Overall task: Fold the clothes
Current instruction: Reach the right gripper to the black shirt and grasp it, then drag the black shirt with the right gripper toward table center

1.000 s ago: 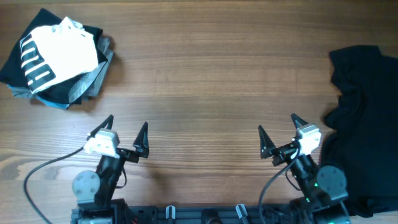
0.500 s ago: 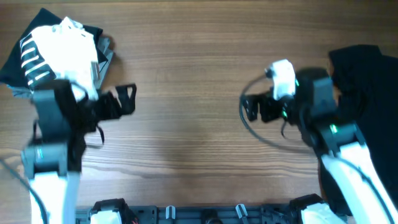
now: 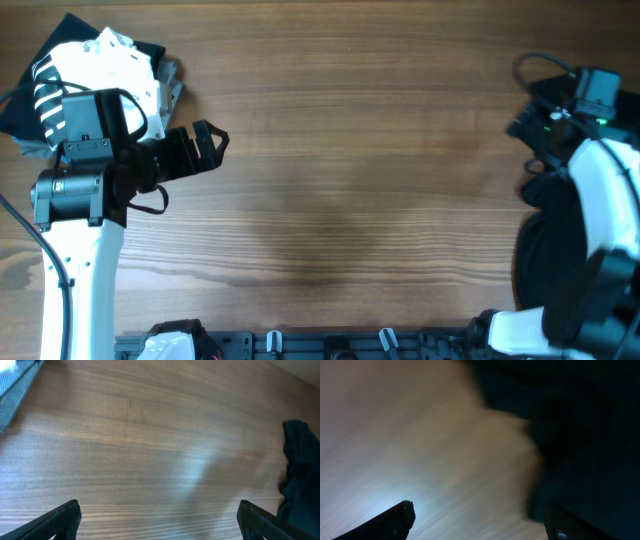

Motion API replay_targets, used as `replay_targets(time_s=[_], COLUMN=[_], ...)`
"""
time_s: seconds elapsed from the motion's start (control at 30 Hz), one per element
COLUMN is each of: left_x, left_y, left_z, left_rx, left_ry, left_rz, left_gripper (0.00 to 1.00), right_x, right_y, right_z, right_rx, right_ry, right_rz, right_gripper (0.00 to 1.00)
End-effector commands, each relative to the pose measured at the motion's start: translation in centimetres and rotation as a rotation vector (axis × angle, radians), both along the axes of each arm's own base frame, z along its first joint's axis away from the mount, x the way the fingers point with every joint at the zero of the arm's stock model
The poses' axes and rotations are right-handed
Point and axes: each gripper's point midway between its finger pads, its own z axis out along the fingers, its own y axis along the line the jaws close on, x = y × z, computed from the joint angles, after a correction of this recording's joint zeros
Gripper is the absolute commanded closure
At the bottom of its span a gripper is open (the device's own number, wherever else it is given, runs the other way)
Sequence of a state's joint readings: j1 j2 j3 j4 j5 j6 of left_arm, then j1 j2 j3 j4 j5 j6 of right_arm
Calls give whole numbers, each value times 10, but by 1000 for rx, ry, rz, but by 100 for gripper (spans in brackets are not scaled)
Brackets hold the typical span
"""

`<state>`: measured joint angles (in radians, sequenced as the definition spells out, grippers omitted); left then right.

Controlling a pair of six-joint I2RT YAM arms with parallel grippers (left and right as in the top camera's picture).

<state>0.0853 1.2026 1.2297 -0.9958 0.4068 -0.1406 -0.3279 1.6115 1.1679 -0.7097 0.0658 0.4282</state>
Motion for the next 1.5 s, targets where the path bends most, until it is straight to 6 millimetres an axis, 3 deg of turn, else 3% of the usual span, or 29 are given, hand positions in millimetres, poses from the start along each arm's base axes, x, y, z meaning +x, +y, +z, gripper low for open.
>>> replay_targets(time_s=[0.0, 0.17, 0.37, 0.43, 0.5, 0.63, 0.73, 0.8, 0.9, 1.0, 1.07, 1.13, 1.17, 1.2, 1.23, 1.3, 1.37, 1.47], left_x=[-3, -3, -2, -2, -2, -2, -2, -1, 0, -1, -2, -3, -4, -4, -5, -7, -8, -9], left_y=[-5, -5, -5, -5, -5, -5, -5, -5, -5, -5, -4, 1, 8, 13, 16, 17, 16, 15], left_z=[8, 7, 8, 8, 8, 8, 9, 9, 13, 16, 20, 25, 34, 43, 52, 70, 89, 97], left_rx=[-18, -18, -17, -17, -17, -18, -17, -17, -16, -14, -9, 21, 61, 87, 100, 107, 111, 109], left_ry=[-6, -3, -10, -10, -10, -9, -11, -15, -32, -42, -57, -80, -105, -133, -159, -218, -294, -328], left_rz=[-19, -18, -18, -18, -18, -18, -19, -19, -19, -18, -16, 1, 30, 49, 60, 67, 70, 68], left_gripper=[0, 0, 0, 0, 0, 0, 0, 0, 0, 0, 0, 0, 0, 0, 0, 0, 0, 0], right_x=[-28, -31, -19, -17, -18, -6, 27, 39, 54, 56, 40, 14, -20, -43, -60, -81, -83, -57], right_y=[-52, -40, -27, -28, -27, -19, 17, 44, 111, 216, 296, 361, 416, 445, 462, 482, 482, 448], right_z=[-44, -85, -102, -111, -115, -104, -68, -43, -12, 3, 6, 10, 14, 15, 14, 12, 17, 38], right_rx=[46, 202, 216, 205, 210, 242, 372, 426, 435, 443, 456, 468, 479, 477, 466, 434, 401, 373], right_ry=[112, 175, 185, 190, 201, 150, -29, -103, -162, -174, -169, -171, -169, -165, -159, -140, -150, -188], right_rz=[-267, -201, -150, -146, -145, -68, 140, 216, 407, 672, 869, 1039, 1200, 1293, 1348, 1368, 1337, 1204], right_gripper=[19, 25, 34, 42, 66, 84, 88, 93, 94, 94, 92, 89, 81, 71, 52, 36, 34, 34])
